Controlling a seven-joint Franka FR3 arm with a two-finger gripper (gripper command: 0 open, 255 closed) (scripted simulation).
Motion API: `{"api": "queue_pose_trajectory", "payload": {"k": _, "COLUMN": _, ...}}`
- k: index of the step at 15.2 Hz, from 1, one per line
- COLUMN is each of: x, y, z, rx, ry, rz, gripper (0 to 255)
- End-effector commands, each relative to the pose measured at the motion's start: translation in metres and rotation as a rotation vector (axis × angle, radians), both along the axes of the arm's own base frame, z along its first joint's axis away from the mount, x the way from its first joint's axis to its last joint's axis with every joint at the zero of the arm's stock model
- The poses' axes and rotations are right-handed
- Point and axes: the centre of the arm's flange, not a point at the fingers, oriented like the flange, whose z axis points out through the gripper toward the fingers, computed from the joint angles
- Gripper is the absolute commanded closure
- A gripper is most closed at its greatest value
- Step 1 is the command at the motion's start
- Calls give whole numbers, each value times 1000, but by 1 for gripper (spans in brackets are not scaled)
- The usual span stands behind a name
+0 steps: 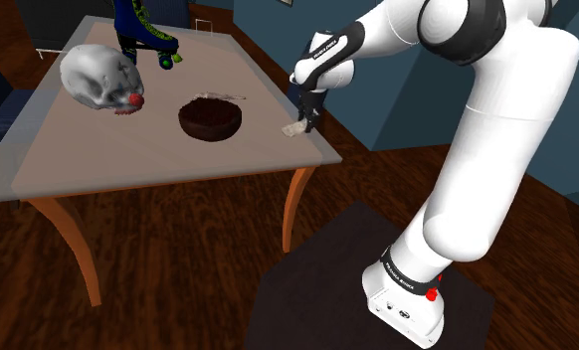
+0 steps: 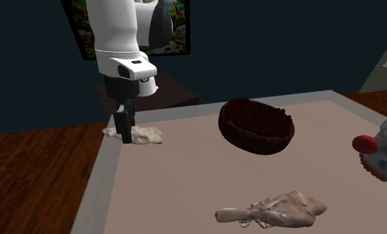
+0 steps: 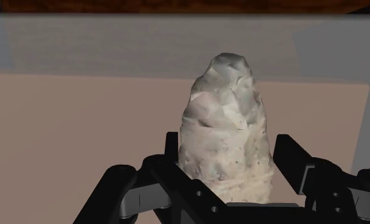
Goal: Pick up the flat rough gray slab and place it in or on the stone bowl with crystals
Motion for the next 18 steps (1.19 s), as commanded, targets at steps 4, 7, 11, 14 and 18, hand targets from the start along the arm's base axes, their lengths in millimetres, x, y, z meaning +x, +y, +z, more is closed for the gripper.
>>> {"api": "queue_pose_trajectory", "payload": {"k": 4, "x": 1, "y": 0, "z": 27, "rx": 0, "ry": 0, "rz": 0, "gripper": 255}}
{"api": "queue_pose_trajectory", "payload": {"k": 7, "x": 1, "y": 0, "z": 42, "rx": 0, "ry": 0, "rz": 0, "gripper": 255}}
{"api": "queue_pose_trajectory", "payload": {"k": 11, "x": 1, "y": 0, "z": 64, "rx": 0, "ry": 0, "rz": 0, "gripper": 255}}
{"api": "queue_pose_trajectory", "payload": {"k": 14, "x": 1, "y": 0, "z": 79, "rx": 0, "ry": 0, "rz": 0, "gripper": 255}}
{"api": "queue_pose_trajectory", "payload": {"k": 18, "x": 1, "y": 0, "z": 100, "rx": 0, "ry": 0, "rz": 0, "gripper": 255}}
